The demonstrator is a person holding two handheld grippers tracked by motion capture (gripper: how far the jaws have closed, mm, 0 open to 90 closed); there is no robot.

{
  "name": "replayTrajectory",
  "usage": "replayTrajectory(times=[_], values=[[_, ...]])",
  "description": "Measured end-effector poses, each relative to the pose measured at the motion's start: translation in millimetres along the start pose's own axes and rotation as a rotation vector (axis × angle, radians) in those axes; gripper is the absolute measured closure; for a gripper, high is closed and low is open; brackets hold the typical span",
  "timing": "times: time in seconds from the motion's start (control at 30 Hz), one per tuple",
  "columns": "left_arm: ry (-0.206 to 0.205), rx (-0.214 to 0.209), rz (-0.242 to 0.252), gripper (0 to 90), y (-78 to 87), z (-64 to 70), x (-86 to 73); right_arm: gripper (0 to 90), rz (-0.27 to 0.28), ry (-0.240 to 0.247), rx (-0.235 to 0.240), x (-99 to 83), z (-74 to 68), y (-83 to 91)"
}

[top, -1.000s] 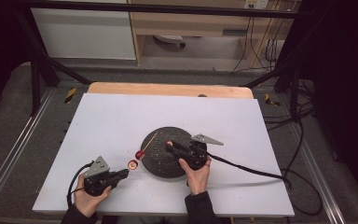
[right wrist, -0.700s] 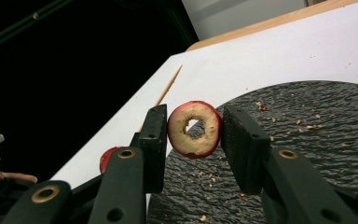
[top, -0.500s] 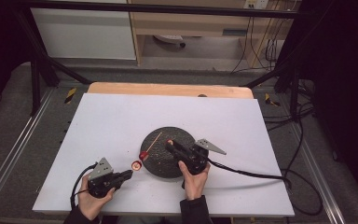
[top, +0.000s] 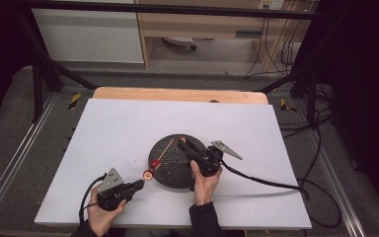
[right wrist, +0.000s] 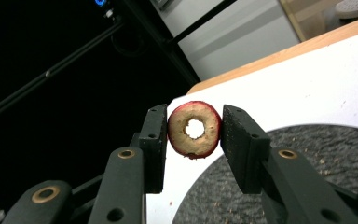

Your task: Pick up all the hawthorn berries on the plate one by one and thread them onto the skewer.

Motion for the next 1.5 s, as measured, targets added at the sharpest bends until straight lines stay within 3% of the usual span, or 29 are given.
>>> replayTrajectory(times=[0.67, 1.5], values=[[0.002, 0.009, 0.013, 88.2, -6.7, 9.8, 5.8, 62.2, 0.099, -0.088, 0.035, 18.1, 0.8, -10.9], [0.008, 0.021, 0.023, 88.2, -16.0, 15.2, 14.4, 62.3, 0.136, -0.107, 0.073, 14.7, -0.6, -10.9]])
Point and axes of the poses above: each handheld gripper's, and its own axes: y roughly backward along the jaws, x roughly out of its top, z roughly to its right, the point moved 7 cm from there along -y, roughly forward along the jaws, and after that the axes turned 14 degrees about -y, right-handed, at the moved point
